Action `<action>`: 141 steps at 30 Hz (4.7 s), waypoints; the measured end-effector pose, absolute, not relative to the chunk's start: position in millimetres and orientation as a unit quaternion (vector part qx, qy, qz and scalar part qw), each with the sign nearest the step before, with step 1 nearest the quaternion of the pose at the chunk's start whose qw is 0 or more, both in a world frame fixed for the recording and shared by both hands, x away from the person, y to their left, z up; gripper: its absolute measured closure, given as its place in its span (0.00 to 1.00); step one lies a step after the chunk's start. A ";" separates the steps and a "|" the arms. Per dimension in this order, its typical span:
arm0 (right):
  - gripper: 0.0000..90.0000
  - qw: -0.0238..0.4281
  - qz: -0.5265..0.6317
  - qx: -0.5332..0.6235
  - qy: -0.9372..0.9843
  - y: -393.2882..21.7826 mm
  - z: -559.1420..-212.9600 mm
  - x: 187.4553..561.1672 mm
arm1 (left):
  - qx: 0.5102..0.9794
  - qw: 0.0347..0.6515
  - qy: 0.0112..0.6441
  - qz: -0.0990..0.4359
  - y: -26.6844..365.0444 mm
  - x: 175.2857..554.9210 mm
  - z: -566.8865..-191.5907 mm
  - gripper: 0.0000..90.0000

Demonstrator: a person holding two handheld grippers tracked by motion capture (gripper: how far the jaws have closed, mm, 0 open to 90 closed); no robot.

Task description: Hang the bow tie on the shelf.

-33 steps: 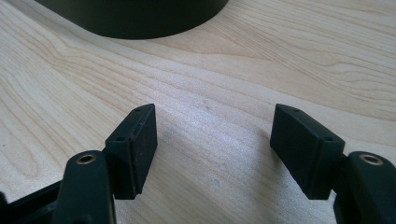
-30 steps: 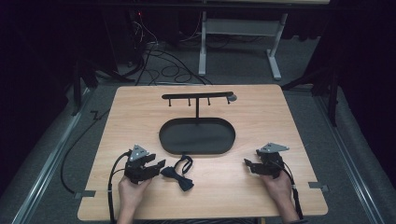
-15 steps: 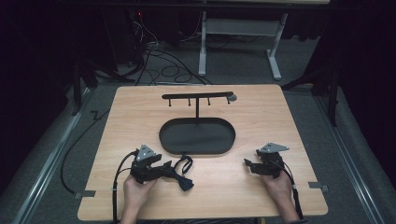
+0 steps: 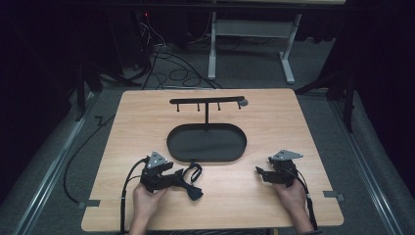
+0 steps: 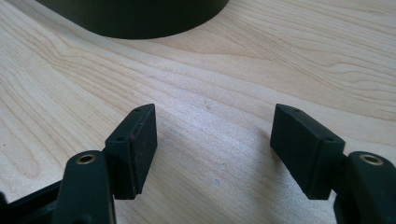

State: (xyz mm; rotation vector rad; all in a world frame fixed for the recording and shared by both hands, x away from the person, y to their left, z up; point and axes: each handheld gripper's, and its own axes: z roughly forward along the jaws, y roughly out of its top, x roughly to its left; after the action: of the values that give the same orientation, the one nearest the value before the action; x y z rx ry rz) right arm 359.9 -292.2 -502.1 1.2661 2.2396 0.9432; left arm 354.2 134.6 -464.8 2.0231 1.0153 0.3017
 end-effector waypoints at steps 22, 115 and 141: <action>0.37 0.199 0.337 0.453 0.801 -292.2 -502.0 359.9 | 0.810 0.410 0.405 0.112 118.6 361.5 -473.5 0.56; 0.37 0.198 0.339 0.454 0.800 -292.9 -502.1 360.2 | 0.805 0.423 0.385 0.158 141.1 362.2 -409.6 0.98; 0.36 0.197 0.339 0.450 0.802 -292.2 -502.1 359.9 | 0.785 0.447 0.376 0.203 144.7 386.0 -360.0 0.98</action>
State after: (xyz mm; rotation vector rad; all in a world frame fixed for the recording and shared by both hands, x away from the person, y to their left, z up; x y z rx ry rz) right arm 359.9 -292.2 -502.1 1.2598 2.2470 0.9489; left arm 386.0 144.7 -360.0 1.9444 0.9319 0.5035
